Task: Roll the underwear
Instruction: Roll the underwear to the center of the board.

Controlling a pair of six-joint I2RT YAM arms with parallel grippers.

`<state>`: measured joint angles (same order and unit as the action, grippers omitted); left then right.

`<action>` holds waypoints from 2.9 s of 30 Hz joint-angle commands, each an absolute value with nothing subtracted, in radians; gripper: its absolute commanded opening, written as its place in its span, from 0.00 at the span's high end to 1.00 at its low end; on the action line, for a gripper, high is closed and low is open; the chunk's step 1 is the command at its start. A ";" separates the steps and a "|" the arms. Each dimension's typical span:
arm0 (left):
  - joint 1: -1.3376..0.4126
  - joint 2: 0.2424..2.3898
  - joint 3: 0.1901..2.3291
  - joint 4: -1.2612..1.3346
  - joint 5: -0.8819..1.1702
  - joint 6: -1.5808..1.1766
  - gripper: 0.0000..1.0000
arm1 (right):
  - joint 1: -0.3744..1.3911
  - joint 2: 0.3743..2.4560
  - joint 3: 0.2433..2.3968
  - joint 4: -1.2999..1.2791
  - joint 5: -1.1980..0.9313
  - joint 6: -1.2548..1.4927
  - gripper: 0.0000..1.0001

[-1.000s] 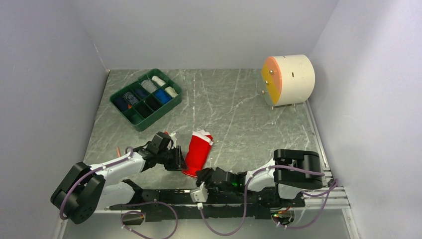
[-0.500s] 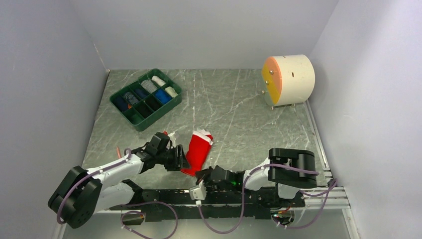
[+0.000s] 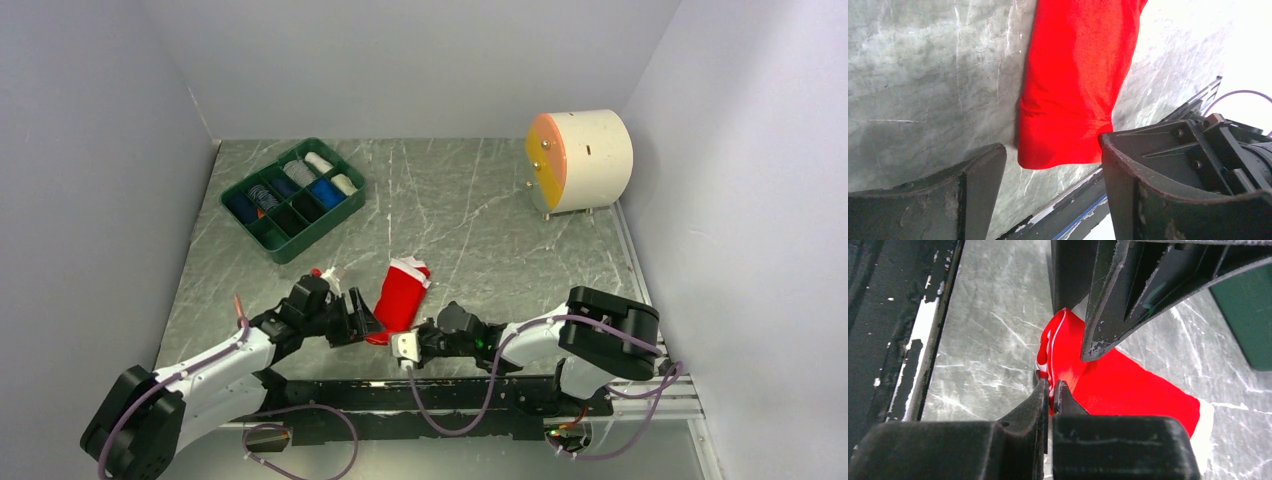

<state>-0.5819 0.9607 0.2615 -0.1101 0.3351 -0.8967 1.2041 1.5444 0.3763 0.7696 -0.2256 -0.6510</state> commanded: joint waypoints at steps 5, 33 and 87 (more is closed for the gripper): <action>-0.583 0.959 0.129 -0.100 0.285 -1.053 0.28 | 1.183 1.536 0.324 0.915 -0.306 -0.525 1.00; -0.583 1.026 0.117 0.026 0.325 -1.086 0.95 | 1.233 1.507 0.411 0.642 -0.251 -0.726 0.55; -0.580 0.973 0.146 -0.056 0.324 -1.075 0.62 | 1.308 1.551 0.354 0.790 -0.050 -0.694 1.00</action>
<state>-0.5823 0.9977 0.1417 0.0769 0.3767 -1.1122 1.3533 1.6073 0.3641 0.7860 0.0383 -0.8661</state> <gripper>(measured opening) 0.273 0.042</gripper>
